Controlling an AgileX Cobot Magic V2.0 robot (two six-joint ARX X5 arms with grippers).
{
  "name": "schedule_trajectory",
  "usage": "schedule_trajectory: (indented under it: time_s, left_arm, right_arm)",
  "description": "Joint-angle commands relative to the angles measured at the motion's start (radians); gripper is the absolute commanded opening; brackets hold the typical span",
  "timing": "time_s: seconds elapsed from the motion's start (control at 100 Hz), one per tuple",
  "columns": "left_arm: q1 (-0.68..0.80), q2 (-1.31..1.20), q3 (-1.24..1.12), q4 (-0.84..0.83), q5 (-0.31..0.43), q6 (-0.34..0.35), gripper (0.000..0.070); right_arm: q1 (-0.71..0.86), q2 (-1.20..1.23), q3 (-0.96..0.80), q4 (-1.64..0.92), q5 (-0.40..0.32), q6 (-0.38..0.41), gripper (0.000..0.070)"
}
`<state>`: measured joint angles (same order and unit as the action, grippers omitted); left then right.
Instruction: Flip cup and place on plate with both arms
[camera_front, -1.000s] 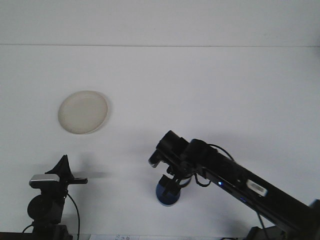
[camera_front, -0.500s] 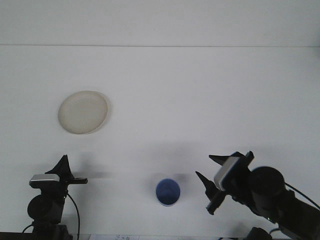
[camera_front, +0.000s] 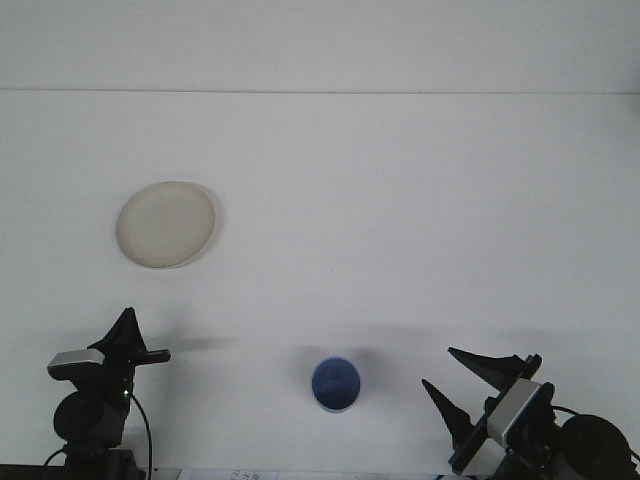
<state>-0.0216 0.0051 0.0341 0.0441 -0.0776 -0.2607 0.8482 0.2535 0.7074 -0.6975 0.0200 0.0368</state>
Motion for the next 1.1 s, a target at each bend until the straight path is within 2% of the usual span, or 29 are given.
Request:
schedule_trajectory:
  time_s: [0.0, 0.06, 0.15, 0.25, 0.3, 0.33, 0.36, 0.4, 0.55, 0.65, 0.82, 1.09]
  left_arm:
    - [0.002, -0.002, 0.021, -0.002, 0.042, -0.135, 0.0011]
    - [0.002, 0.005, 0.077, -0.032, 0.087, -0.162, 0.0012]
    - [0.002, 0.045, 0.198, -0.117, 0.116, -0.175, 0.0012]
    - [0.001, 0.142, 0.36, -0.245, 0.179, -0.123, 0.0037]
    - [0.0, 0.213, 0.454, -0.32, 0.247, -0.066, 0.0172]
    - [-0.001, 0.266, 0.517, -0.375, 0.299, -0.03, 0.0307]
    - [-0.003, 0.312, 0.571, -0.422, 0.34, -0.008, 0.0408]
    - [-0.008, 0.376, 0.64, -0.488, 0.389, 0.016, 0.0477]
    - [-0.069, 0.598, 0.861, -0.7, 0.538, 0.07, 0.0474]
    - [-0.157, 0.723, 0.967, -0.797, 0.606, 0.092, 0.0474]
    - [-0.381, 0.921, 1.094, -0.911, 0.603, 0.099, 0.0473]
    - [-0.73, 1.222, 1.202, -0.906, 0.441, 0.085, 0.0468]
  right_arm:
    - [0.01, 0.001, 0.003, 0.01, 0.001, 0.02, 0.0409]
    - [0.01, 0.001, 0.003, 0.01, 0.0, 0.02, 0.0409]
    - [0.01, 0.001, 0.003, 0.01, 0.0, 0.02, 0.0409]
    - [0.01, 0.001, 0.003, 0.01, 0.005, 0.019, 0.0409]
    - [0.01, 0.001, 0.003, 0.01, 0.008, 0.019, 0.0409]
    - [0.01, 0.001, 0.003, 0.01, 0.007, 0.019, 0.0409]
    - [0.01, 0.001, 0.003, 0.01, 0.007, 0.019, 0.0409]
    - [0.01, 0.001, 0.003, 0.01, 0.007, 0.019, 0.0409]
    - [0.01, 0.001, 0.003, 0.01, 0.008, 0.018, 0.0409]
    - [0.01, 0.001, 0.003, 0.01, 0.008, 0.012, 0.0409]
    - [0.01, 0.001, 0.003, 0.01, 0.008, 0.011, 0.0409]
    - [0.01, 0.001, 0.003, 0.009, 0.008, 0.008, 0.0409]
